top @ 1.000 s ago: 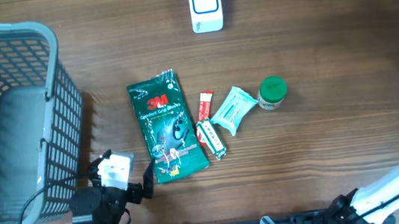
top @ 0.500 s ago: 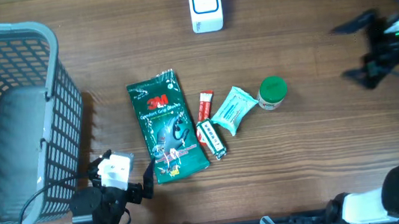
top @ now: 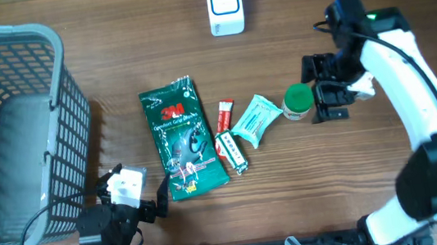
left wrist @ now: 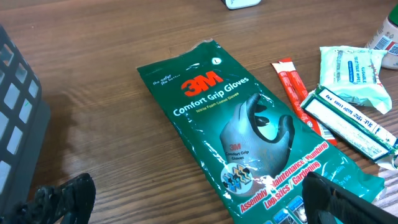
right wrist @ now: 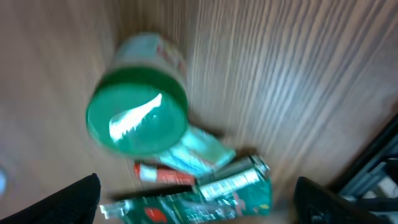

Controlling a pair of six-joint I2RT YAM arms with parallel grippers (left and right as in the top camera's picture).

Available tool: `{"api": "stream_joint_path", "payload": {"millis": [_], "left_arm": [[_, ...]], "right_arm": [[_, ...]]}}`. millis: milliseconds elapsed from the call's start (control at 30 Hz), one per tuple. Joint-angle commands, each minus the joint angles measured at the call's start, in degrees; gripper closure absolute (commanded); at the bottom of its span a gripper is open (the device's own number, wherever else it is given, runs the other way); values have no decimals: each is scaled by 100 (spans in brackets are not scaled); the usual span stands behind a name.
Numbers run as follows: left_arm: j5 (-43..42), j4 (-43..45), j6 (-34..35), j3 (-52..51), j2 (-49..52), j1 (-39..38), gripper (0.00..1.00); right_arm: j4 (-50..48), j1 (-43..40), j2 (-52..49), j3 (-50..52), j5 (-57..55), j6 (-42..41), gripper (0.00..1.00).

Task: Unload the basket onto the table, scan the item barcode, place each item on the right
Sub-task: 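Lower the right gripper onto the green-lid jar and grasp it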

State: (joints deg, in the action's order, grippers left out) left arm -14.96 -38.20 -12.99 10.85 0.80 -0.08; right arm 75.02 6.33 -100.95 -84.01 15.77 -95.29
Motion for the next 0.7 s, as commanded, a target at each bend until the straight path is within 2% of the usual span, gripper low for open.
{"api": "stream_joint_path", "payload": {"millis": [0,433,667], "left_arm": [[-107,13,35,-35,-37,24,0],[-107,13,35,-35,-37,24,0],[-107,15,35,-35,-37,24,0]], "right_arm": [[-208,15,-474,57,-227,-535,0],[-833,210,-1027,94,-809,-505,0],[-680,214,-1016,87,-966,90,0]]}}
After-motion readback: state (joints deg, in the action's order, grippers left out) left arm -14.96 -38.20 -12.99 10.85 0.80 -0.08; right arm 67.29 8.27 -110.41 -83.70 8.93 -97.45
